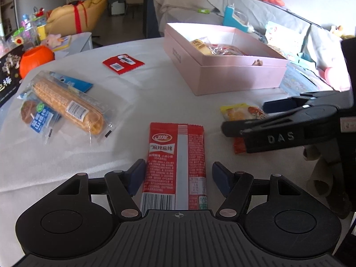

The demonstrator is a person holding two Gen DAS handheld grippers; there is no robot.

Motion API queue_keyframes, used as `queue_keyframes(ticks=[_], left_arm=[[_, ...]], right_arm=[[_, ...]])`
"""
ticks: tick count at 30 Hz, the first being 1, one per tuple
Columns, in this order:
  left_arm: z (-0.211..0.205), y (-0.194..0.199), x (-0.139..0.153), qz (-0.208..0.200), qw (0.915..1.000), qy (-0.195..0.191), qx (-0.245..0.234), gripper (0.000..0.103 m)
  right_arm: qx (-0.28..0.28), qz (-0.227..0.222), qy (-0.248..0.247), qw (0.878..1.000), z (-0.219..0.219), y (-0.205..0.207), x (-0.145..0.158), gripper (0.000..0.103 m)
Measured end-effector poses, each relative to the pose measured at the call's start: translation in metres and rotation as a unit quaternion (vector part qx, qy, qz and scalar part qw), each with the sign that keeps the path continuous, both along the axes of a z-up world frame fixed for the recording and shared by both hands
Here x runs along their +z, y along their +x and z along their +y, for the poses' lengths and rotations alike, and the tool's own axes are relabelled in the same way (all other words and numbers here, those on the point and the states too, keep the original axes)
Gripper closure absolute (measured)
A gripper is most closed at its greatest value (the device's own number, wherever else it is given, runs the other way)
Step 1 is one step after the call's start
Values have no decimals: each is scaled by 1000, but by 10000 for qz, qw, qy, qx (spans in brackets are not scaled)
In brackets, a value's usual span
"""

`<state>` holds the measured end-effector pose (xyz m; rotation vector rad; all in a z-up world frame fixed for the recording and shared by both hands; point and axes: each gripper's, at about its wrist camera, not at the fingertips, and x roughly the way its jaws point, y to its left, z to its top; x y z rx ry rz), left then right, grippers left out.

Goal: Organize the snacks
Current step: 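Grasp the white-ball snack bag with the right tool while the left holds the red packet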

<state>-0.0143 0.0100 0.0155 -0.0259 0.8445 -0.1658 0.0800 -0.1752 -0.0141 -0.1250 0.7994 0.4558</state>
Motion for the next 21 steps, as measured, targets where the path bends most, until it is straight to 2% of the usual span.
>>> queue_keyframes(ticks=[10, 19, 21], left_arm=[[-3, -1, -1, -51, 10000, -17, 57, 27], [-4, -1, -2, -56, 10000, -17, 49, 27], [-3, -2, -2, -61, 10000, -19, 35, 27]], right_arm=[[-100, -112, -163, 9998, -37, -17, -6, 9], [76, -214, -144, 9996, -15, -1, -6, 9], [111, -272, -161, 9994, -9, 2, -6, 14]])
